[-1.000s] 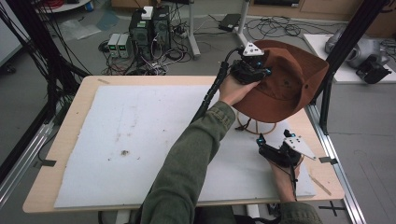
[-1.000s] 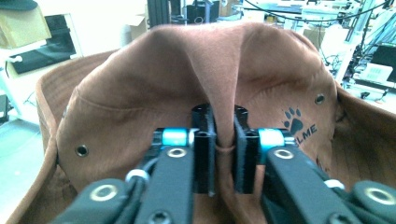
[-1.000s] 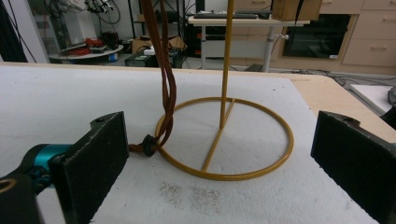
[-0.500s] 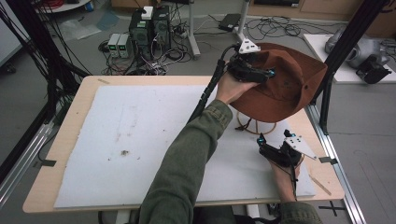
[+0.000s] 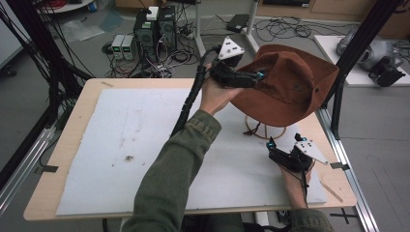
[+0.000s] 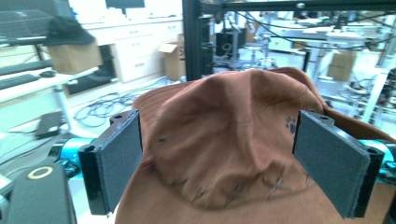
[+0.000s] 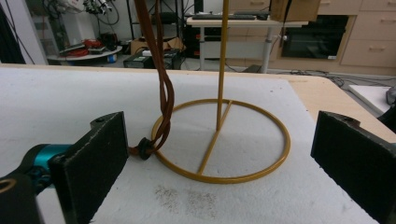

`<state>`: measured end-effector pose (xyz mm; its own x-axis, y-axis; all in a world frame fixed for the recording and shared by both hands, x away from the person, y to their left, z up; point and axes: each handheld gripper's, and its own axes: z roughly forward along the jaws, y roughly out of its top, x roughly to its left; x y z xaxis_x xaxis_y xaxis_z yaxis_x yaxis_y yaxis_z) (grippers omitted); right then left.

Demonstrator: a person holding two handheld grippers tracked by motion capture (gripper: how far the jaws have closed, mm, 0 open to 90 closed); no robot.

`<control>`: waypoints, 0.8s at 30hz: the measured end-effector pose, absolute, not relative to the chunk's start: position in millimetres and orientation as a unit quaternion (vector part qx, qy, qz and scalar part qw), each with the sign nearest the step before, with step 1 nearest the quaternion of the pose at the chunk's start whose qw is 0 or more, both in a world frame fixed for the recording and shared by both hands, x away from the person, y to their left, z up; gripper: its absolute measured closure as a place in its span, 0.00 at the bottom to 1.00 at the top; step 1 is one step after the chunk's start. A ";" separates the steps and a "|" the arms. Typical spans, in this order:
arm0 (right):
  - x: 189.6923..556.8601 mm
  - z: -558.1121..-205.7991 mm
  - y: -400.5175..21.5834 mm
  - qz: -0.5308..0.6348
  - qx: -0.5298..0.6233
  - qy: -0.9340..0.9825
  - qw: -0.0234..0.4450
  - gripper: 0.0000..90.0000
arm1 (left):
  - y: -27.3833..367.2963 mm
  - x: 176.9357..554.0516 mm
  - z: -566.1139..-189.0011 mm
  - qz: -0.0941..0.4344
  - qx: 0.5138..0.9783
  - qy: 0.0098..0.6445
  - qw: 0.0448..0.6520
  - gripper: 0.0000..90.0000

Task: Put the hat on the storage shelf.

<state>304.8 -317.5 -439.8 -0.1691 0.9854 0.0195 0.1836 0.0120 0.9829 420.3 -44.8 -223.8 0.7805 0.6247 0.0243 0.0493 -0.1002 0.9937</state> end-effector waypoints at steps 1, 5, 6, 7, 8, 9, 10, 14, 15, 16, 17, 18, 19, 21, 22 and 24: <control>304.8 -439.8 -317.9 0.493 0.500 0.583 0.409 0.04 | -38.0 417.0 -222.7 0.232 0.704 0.242 0.626 0.18; 302.6 -439.3 -318.1 0.493 0.501 0.583 0.408 0.04 | -11.6 403.2 -217.5 0.245 0.687 0.252 0.637 0.20; 301.5 -439.1 -318.0 0.491 0.500 0.584 0.410 0.04 | -6.5 399.6 -216.5 0.249 0.683 0.254 0.638 0.20; 301.5 -439.1 -318.0 0.491 0.500 0.584 0.410 0.04 | -2.0 396.4 -215.9 0.253 0.681 0.255 0.638 0.20; 300.5 -438.8 -318.4 0.491 0.495 0.584 0.416 0.04 | 2.5 393.3 -215.5 0.257 0.681 0.257 0.636 0.20; 300.5 -438.8 -318.4 0.491 0.495 0.584 0.416 0.04 | 7.1 390.6 -215.7 0.260 0.681 0.259 0.634 0.20; 300.2 -438.8 -318.6 0.490 0.494 0.584 0.417 0.04 | 11.9 388.3 -216.5 0.263 0.679 0.260 0.634 0.20; 298.6 -439.4 -321.3 0.488 0.497 0.585 0.417 0.04 | 35.4 380.2 -224.6 0.270 0.669 0.278 0.634 0.20; 298.0 -439.4 -321.9 0.488 0.499 0.584 0.415 0.04 | 41.8 378.1 -227.5 0.275 0.665 0.284 0.634 0.20; 297.5 -439.4 -323.0 0.488 0.499 0.583 0.416 0.04 | 48.3 376.1 -230.7 0.278 0.662 0.289 0.633 0.20; 297.0 -439.4 -323.6 0.489 0.501 0.582 0.414 0.04 | 54.8 374.2 -234.0 0.282 0.659 0.293 0.633 0.20; 296.7 -439.4 -324.5 0.489 0.502 0.580 0.415 0.04 | 61.4 372.3 -237.6 0.286 0.655 0.299 0.632 0.20; 295.9 -439.4 -325.1 0.488 0.504 0.580 0.414 0.04 | 67.7 370.3 -241.5 0.291 0.652 0.304 0.630 0.19; 295.6 -439.3 -325.8 0.490 0.504 0.578 0.415 0.04 | 80.6 366.6 -249.6 0.301 0.646 0.314 0.627 0.19; 295.5 -439.4 -326.0 0.488 0.504 0.579 0.415 0.04 | 87.4 364.9 -253.4 0.302 0.643 0.320 0.626 0.19; 295.8 -439.8 -324.8 0.487 0.502 0.581 0.416 0.04 | 100.6 360.8 -260.5 0.306 0.637 0.331 0.625 0.18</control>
<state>295.8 -324.8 -439.8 -0.1503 0.9886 0.0061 0.1791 0.0211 0.9836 360.8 100.6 -260.5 0.5938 0.8042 -0.0249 0.0402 0.0012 0.9992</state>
